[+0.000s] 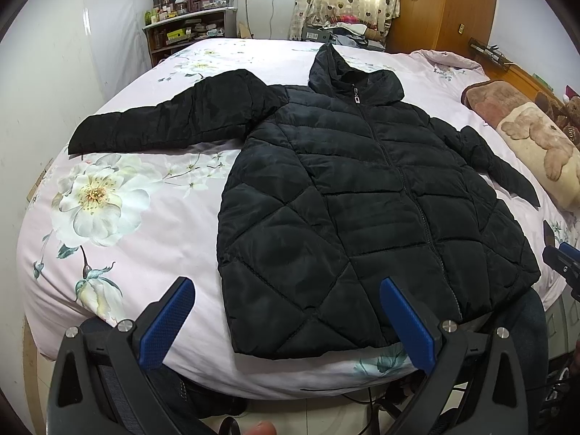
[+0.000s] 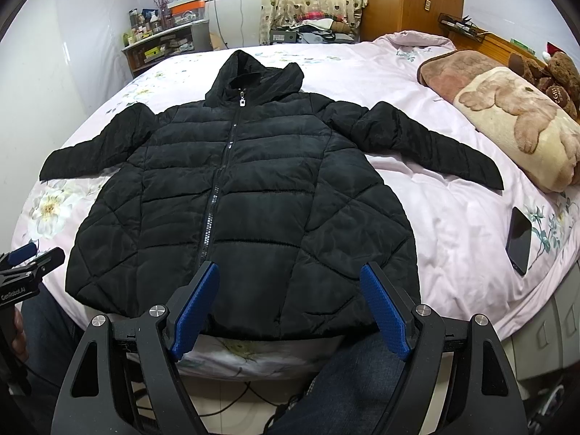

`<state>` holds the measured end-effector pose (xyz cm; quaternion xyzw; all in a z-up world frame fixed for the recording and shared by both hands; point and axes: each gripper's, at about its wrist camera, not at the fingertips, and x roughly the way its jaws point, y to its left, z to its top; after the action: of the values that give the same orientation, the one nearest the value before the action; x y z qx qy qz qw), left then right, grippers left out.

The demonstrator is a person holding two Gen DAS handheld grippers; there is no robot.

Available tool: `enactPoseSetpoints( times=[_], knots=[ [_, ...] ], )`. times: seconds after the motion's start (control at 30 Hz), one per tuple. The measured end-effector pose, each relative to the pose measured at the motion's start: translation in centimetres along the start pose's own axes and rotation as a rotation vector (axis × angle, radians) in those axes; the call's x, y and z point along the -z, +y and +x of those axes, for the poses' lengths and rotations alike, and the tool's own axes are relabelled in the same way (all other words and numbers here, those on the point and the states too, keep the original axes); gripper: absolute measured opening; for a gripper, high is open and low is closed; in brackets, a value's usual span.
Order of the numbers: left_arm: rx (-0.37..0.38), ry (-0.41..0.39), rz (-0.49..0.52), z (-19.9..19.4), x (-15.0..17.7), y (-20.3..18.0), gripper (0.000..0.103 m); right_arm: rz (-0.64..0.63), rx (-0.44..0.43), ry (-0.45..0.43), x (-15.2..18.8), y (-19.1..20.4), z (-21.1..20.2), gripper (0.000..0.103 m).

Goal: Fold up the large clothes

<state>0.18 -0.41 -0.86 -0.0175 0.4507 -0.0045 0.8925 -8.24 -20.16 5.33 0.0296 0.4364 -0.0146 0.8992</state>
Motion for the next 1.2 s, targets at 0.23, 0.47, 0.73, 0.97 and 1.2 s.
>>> enactPoseSetpoints(
  times=[0.23,0.47,0.73,0.97,1.2],
  knots=[
    [-0.001,0.003,-0.001,0.0,0.1,0.0,0.103,0.001,0.001,0.001,0.0,0.0,0.1,0.08],
    [0.002,0.006,0.002,0.0,0.1,0.0,0.103,-0.001,0.001,0.002,-0.1,0.0,0.0,0.08],
    [0.003,0.008,-0.002,0.1,0.0,0.0,0.103,0.0,0.001,0.002,0.0,-0.1,0.1,0.08],
    [0.005,0.009,0.003,0.3,0.0,0.1,0.103,-0.001,0.002,0.003,-0.2,-0.1,0.1,0.08],
    [0.012,0.017,0.0,1.1,-0.6,0.4,0.103,-0.006,-0.001,0.004,-0.2,0.1,0.6,0.08]
  ],
)
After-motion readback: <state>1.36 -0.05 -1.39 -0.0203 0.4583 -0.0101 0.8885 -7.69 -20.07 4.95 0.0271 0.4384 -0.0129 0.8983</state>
